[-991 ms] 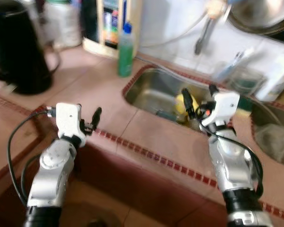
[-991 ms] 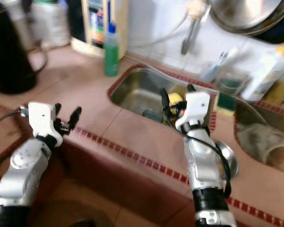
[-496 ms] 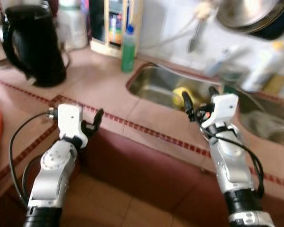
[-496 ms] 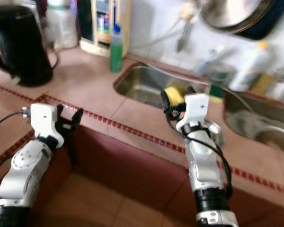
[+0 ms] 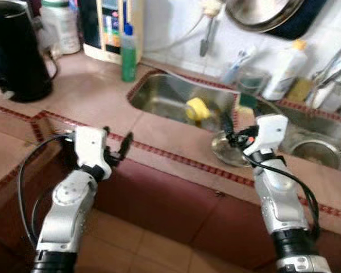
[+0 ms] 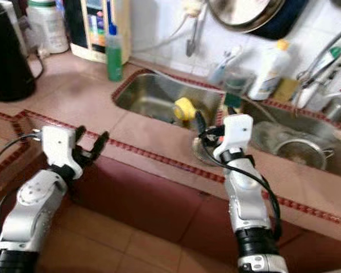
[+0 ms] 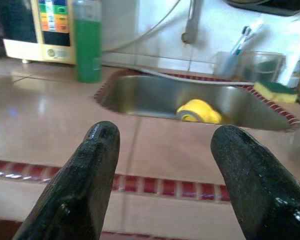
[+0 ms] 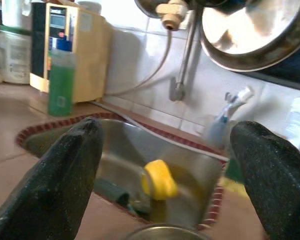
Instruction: Kitchen organization
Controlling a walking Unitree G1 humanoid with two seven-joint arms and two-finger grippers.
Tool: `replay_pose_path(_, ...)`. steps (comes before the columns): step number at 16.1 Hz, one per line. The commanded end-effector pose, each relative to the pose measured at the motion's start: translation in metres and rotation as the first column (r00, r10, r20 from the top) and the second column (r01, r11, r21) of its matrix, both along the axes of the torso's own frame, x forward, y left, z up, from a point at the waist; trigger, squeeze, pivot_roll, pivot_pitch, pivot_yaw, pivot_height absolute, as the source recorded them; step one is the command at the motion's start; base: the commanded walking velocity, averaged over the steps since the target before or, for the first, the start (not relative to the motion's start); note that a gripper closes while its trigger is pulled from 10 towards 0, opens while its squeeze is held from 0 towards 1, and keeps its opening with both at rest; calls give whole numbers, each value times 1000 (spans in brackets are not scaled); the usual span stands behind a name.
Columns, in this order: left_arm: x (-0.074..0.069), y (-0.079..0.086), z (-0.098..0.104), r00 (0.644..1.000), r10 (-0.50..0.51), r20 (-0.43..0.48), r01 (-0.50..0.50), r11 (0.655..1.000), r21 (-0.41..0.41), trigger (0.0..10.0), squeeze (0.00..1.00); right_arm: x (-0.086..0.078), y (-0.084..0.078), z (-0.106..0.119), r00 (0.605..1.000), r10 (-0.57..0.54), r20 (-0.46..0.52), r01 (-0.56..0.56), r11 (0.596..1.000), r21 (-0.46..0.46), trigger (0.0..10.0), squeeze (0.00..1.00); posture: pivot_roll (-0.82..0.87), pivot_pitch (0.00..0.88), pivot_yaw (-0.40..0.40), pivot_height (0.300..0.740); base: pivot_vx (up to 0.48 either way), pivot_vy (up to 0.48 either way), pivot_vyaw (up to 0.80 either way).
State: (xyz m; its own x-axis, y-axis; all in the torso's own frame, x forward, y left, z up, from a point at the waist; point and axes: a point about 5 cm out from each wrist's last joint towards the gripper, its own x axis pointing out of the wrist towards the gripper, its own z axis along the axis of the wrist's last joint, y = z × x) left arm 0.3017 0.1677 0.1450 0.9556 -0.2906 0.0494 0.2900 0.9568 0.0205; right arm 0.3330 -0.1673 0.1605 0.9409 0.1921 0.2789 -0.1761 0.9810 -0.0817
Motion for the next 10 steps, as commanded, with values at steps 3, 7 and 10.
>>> replay_pose_path(3,0,4,3,1000,-1,4,1,1000,6,10000,0,0,4,3,1000,15,14,-15,1000,-7,10000,0,34,0,-121,740,0,-480,0)
replay_pose_path(7,2,1,-2,1000,8,-15,-7,1000,27,10000,0,1,4,0,1000,6,-13,-6,1000,-14,10000,0,31,0,-121,740,0,-240,0)
replay_pose_path(10,1,-13,-6,996,-59,-74,64,996,64,10000,0,7,-8,-12,989,-104,-102,104,995,-6,10000,0,28,0,-117,740,0,0,0)
